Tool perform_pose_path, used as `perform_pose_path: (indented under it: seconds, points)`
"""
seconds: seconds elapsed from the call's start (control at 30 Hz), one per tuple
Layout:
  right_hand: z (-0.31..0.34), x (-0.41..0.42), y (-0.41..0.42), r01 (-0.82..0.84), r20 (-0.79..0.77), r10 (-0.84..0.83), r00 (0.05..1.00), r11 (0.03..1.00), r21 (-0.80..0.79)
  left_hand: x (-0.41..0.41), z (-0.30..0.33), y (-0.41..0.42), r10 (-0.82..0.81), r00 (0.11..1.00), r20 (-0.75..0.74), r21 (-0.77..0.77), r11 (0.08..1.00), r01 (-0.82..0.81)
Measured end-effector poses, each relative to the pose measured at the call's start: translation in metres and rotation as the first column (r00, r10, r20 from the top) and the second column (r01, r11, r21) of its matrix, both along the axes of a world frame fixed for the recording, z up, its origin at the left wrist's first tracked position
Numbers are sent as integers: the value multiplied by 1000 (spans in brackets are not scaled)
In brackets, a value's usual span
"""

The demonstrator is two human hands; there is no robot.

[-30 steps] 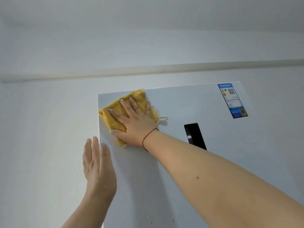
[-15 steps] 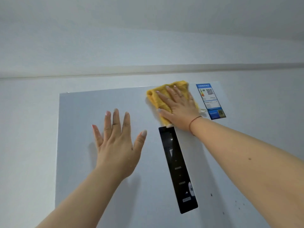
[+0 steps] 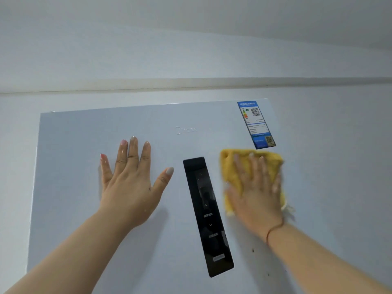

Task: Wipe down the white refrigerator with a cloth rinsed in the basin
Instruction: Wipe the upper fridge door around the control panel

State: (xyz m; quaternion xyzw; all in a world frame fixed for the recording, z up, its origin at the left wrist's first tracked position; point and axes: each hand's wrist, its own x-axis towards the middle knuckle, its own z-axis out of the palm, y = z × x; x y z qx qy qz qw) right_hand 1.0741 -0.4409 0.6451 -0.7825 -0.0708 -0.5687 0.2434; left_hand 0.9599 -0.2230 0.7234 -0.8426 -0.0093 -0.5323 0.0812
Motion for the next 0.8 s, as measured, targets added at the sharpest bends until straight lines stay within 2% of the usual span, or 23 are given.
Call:
perform_pose_path:
  seconds: [0.07,0.13,0.2,0.27,0.4,0.57,0.67,0.8]
  points:
    - [-19,-12,29,-23,133,44,990,987,-158,0,1,-1,-28,1000,1,-12,1000,28]
    - [-10,-17,44,-41,201,97,975,963,-267,-3,4,-1,-65,998,-1,-31,997,65]
    - [21,-19,43,-58,213,135,968,942,-331,-5,5,-1,-88,996,-7,-35,996,88]
    - [61,-20,32,-84,145,145,979,928,-363,-5,5,0,-88,996,-8,-34,996,88]
    - [124,-8,-3,-75,46,91,995,961,-267,-6,4,-1,-89,996,0,-34,995,89]
    - [145,19,-65,-50,-74,47,996,998,-41,-7,4,0,-80,997,-8,-42,996,80]
    - [130,33,-94,-32,-130,40,991,997,64,-6,5,0,-76,997,-5,-38,996,76]
    - [71,40,-102,-61,-121,85,989,980,189,-5,4,0,-66,998,-7,-33,997,66]
